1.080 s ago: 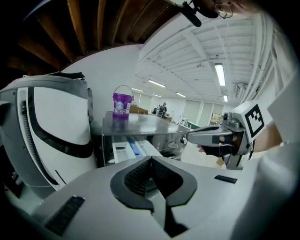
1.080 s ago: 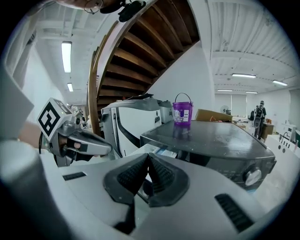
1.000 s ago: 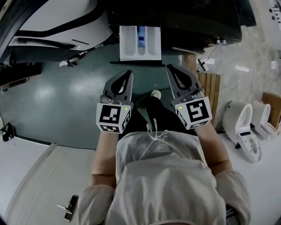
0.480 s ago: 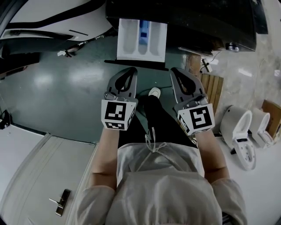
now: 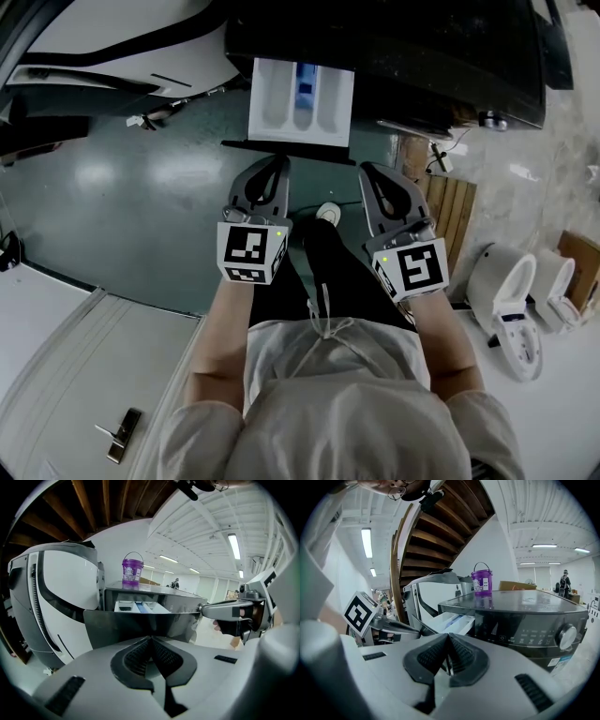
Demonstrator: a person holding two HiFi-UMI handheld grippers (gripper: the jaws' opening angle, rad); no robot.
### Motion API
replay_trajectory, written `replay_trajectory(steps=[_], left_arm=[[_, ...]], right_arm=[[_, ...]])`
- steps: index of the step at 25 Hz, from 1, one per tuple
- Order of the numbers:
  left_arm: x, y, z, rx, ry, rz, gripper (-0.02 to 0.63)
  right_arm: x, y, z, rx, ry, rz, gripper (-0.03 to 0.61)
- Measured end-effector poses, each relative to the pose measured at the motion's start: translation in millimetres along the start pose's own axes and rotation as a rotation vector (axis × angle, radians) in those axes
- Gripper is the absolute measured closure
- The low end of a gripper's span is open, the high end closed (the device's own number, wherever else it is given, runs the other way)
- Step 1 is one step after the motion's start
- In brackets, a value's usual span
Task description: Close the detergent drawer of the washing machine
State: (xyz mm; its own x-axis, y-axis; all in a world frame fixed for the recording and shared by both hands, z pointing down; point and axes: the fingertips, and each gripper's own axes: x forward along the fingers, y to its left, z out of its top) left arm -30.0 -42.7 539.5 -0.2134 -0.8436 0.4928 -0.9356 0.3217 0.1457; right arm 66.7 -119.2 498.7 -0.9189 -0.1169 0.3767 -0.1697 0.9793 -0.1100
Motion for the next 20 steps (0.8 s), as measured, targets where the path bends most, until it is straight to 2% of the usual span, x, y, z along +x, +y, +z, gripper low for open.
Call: replay_trajectory(steps=[5, 10, 16, 20], left_arm=[[18, 11, 12, -0.065, -0.03, 0.023, 0.595], [35, 19, 24, -0.056, -0.023, 0.037, 0.595], [57, 27, 38, -0.048, -0.028, 0.012, 0.595], [67, 32, 46, -0.021, -0.037, 0.004, 0.595]], right_arm=[[4, -9, 11, -0.014, -0.011, -0.004, 0.574], [9, -19, 20, -0.023, -0.017, -0.023, 0.574], [24, -33, 34, 0.006, -0.021, -0.058, 0.574], [38, -40, 43, 0.008, -0.021, -0.051, 0.574]])
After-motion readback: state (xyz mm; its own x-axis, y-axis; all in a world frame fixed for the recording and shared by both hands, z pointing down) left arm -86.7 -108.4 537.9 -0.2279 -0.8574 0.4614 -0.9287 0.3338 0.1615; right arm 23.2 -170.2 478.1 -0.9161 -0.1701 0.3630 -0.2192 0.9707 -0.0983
